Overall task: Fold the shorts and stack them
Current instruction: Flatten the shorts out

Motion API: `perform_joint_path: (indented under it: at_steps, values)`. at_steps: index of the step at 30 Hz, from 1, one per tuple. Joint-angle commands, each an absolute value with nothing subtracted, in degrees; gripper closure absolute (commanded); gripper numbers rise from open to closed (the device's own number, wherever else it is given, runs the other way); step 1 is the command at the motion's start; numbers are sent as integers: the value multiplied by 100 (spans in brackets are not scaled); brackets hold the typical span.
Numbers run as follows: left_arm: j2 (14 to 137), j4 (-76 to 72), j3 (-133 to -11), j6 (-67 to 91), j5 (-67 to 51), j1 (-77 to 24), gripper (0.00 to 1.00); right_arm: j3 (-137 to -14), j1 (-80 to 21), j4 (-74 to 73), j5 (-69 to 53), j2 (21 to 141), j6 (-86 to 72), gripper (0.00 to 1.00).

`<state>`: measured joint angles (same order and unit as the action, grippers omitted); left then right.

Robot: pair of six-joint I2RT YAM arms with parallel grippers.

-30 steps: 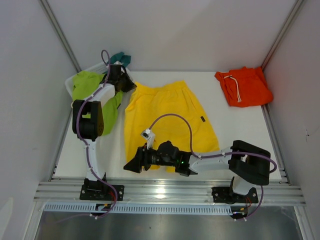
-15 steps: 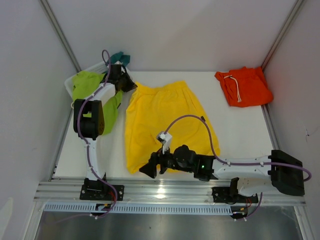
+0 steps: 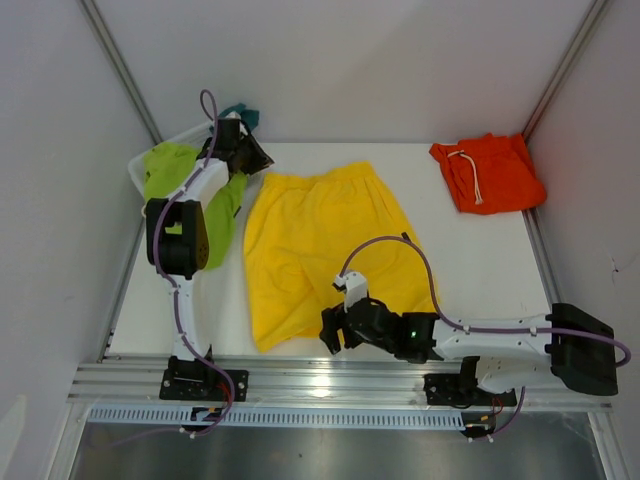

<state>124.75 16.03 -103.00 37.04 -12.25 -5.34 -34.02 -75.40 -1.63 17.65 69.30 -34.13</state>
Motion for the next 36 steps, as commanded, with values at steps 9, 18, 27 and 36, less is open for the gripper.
perform_joint_path:
  at_steps: [9,18,27,36]
  values:
    - [12542,1687,-10617,3384,-1037,-562,55,-4227,-4923,-1167,1310,7224,-3287,22]
    - [12340,1653,-10381,3094,-835,-869,45,-3824,-3744,-1861,949,6181,-3787,31]
    - [12322,1197,-10784,3093,-1212,-1291,34,-3507,-3674,-3865,1239,4105,-5553,21]
    - [13060,28,-11302,3893,-1828,-1634,30,-2989,-3647,-4474,1318,3718,-7416,1]
